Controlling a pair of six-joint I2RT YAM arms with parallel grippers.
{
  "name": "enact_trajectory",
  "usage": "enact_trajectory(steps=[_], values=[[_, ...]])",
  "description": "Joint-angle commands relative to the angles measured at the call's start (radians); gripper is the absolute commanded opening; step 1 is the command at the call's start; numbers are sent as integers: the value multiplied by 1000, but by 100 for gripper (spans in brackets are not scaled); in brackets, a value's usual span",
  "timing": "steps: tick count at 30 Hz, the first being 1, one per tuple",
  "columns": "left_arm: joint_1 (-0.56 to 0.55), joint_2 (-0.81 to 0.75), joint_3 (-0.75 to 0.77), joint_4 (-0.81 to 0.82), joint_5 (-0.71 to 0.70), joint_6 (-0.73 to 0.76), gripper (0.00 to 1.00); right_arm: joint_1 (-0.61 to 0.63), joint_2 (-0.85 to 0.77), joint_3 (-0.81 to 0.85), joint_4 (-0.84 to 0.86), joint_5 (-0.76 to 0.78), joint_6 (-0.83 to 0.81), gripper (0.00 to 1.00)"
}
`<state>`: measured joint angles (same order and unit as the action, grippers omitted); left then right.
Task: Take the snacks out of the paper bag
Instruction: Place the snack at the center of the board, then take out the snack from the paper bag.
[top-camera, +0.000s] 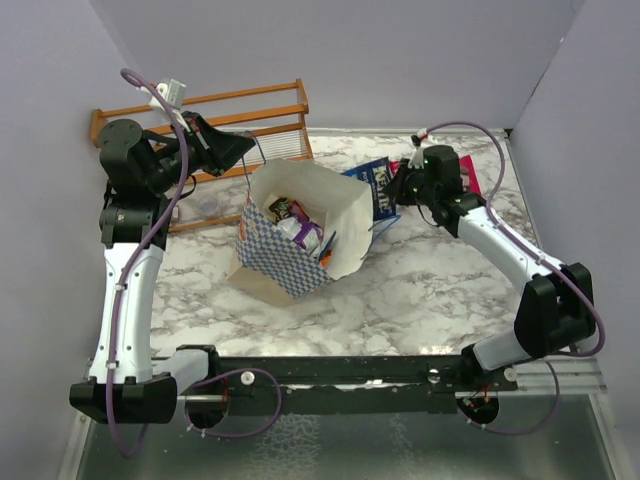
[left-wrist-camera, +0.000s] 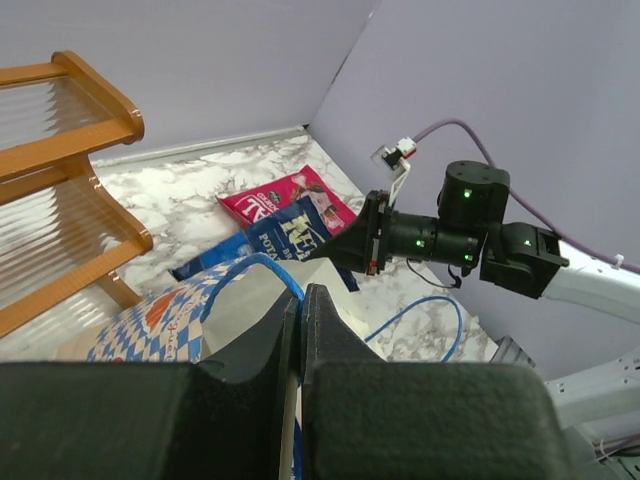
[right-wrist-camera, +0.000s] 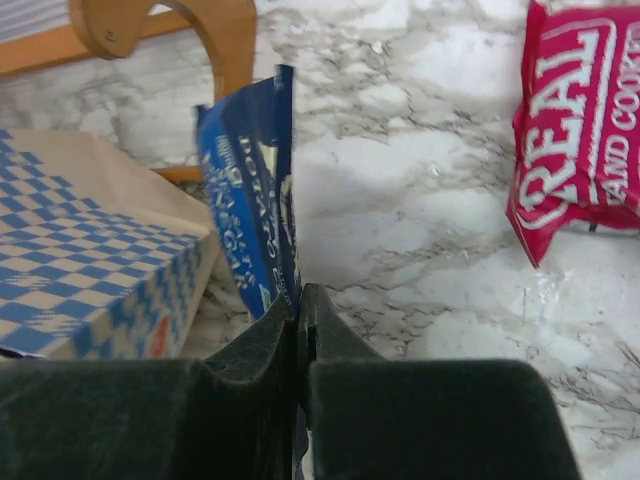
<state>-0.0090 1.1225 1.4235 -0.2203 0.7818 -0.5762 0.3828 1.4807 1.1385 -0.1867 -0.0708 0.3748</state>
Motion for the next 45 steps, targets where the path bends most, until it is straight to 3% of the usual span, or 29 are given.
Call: enact_trajectory(steps=[1,4,10,17,18,21,23,27,32,35,38,41,45], values=[[-6,-9,63,23,-31,17,0,-137,5,-102,-36,-185,60,1],[-6,-7,71,2,-34,43,0,-234,-12,-205,-77,-161,62,1],[-6,8,128,-115,-114,160,0,-316,-18,-317,-141,56,98,3],[-6,40,178,-158,-183,222,0,-383,-23,-346,-143,170,103,19],[-5,48,193,-162,-192,230,0,-387,-38,-340,-143,166,99,26],[-6,87,238,-164,-185,234,0,-387,-104,-317,-135,88,62,54],[-5,103,264,-162,-166,232,0,-387,-152,-296,-148,35,39,66],[-6,100,278,-137,-128,242,0,-387,-248,-241,-194,-77,3,67],[-7,87,254,-87,-21,243,0,-379,-365,-255,-78,-457,-14,68],[-9,47,162,12,67,193,0,-334,-391,-218,-29,-618,-8,71],[-12,-9,61,98,118,153,0,-215,-382,-132,-45,-695,-45,71],[-14,-56,2,115,122,152,0,-6,-379,-44,-76,-640,-91,71],[-16,-103,-53,169,128,106,0,172,-371,30,-89,-528,-88,70]])
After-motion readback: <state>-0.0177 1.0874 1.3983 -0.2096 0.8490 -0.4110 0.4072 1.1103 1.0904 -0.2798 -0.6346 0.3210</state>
